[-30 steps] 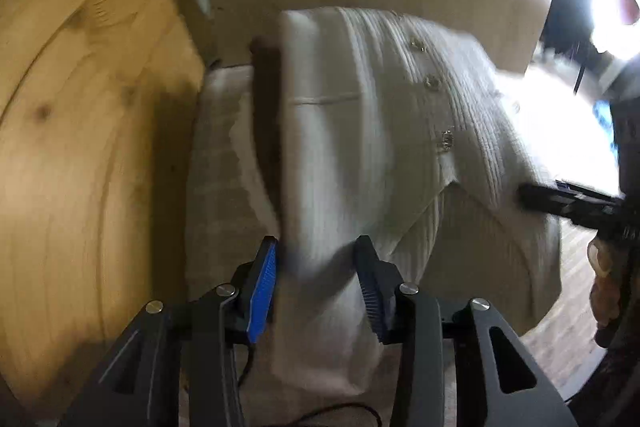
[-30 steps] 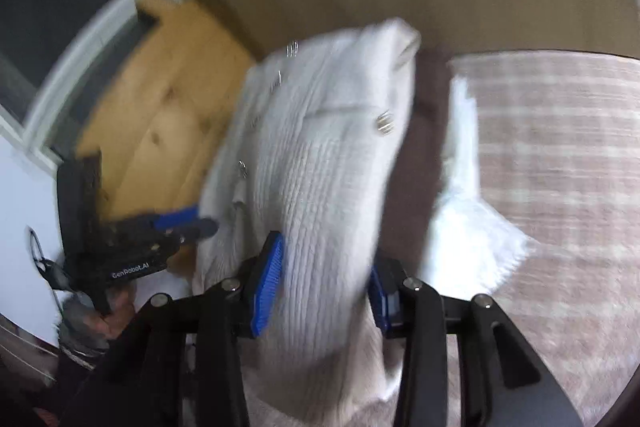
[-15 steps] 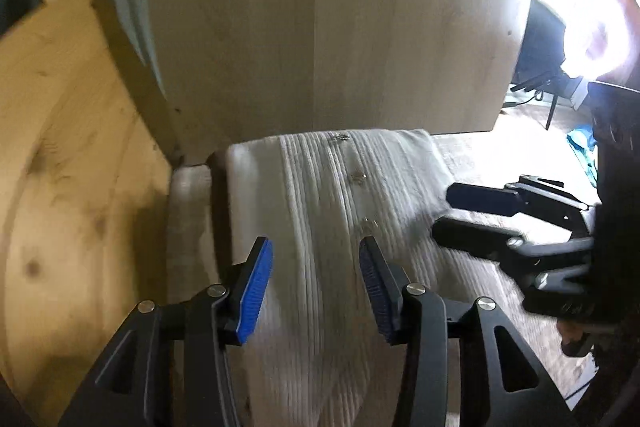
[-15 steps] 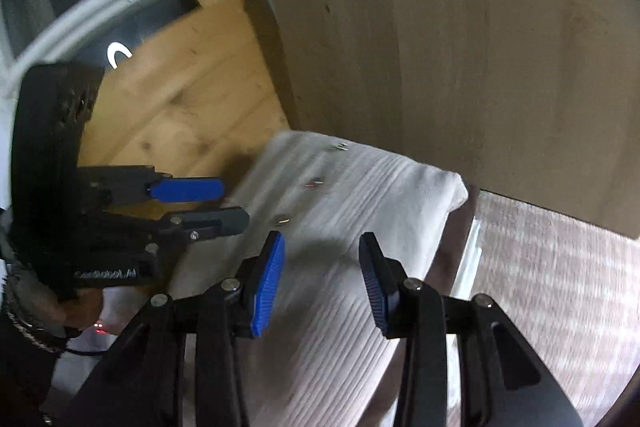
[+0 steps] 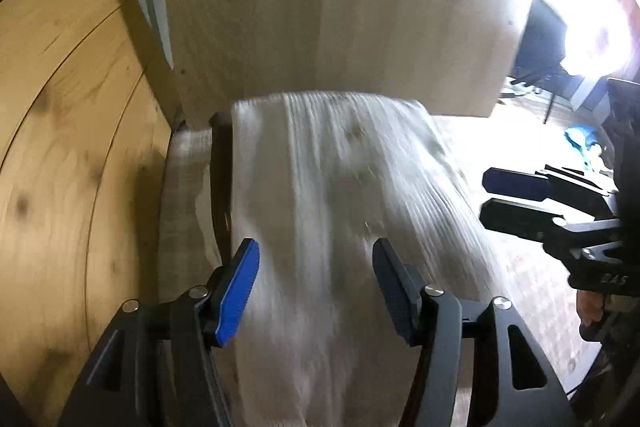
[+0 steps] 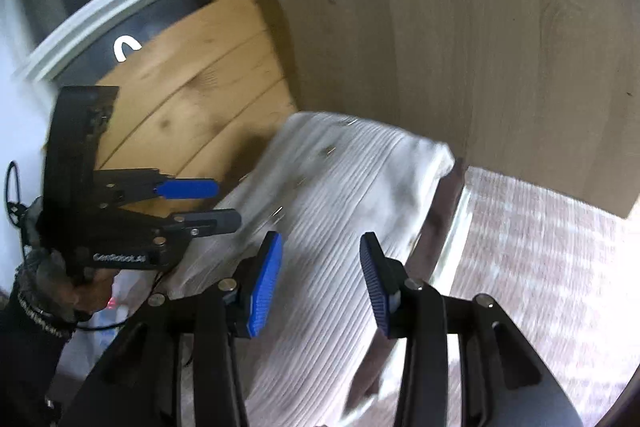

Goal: Fold clothes

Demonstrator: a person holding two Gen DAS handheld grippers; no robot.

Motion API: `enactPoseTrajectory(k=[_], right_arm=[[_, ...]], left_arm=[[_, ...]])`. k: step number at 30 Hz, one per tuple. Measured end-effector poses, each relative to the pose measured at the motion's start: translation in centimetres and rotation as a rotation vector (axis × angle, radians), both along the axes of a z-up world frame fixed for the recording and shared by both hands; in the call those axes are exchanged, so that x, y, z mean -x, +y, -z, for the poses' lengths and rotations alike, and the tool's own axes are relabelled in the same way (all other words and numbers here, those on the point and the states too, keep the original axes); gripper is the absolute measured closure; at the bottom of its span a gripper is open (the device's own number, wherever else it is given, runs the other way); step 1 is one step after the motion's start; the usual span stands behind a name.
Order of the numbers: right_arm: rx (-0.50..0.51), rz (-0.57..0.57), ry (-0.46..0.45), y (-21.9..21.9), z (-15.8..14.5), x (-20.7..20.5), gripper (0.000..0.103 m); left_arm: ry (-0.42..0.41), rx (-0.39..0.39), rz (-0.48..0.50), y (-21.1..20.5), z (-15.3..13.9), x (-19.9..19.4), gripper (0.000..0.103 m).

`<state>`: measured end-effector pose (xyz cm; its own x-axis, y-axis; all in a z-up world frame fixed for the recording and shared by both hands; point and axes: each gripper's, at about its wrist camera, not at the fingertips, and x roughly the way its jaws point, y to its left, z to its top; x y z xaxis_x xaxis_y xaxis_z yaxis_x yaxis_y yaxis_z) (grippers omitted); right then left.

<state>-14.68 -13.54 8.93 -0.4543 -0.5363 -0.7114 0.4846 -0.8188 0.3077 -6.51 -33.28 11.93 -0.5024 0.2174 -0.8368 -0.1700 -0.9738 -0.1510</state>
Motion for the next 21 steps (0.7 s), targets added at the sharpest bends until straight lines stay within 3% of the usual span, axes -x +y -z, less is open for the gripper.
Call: enactPoseTrajectory(k=[3, 7, 9, 11, 13, 16, 21], right_arm=[[0.014, -0.022, 0.006, 0.6, -0.5, -3.6, 0.062], [-0.079, 0.018, -0.074, 0.5, 2.8, -5.4, 0.057], [-0.108, 0.036, -0.083, 1.0, 2.8, -6.3, 0.056], [-0.130, 0.043, -0.099, 1.8, 2.0, -7.4, 0.049], [-0.166, 0.057, -0.103, 2.6, 1.1, -8.7, 0.048], [-0.206, 0.089, -0.069, 4.4, 0.1, -10.4, 0.048], [-0.183, 0.132, -0.070, 7.4, -0.5, -11.6, 0.048]], left_arm=[[-0.042, -0.016, 0.001, 0.2, 2.2, -2.1, 0.042], [-0.096, 0.054, -0.020, 0.7, 5.1, -1.7, 0.040], [-0.110, 0.061, -0.040, 0.9, 4.6, -2.1, 0.038], [-0.117, 0.016, -0.066, 1.1, 3.5, -3.0, 0.027], [-0.106, -0.005, -0.066, 1.6, 2.7, -4.4, 0.027], [-0.071, 0.033, -0.072, 3.3, 1.4, -6.3, 0.027], [-0.038, 0.056, -0.108, 6.2, -0.4, -8.8, 0.027]])
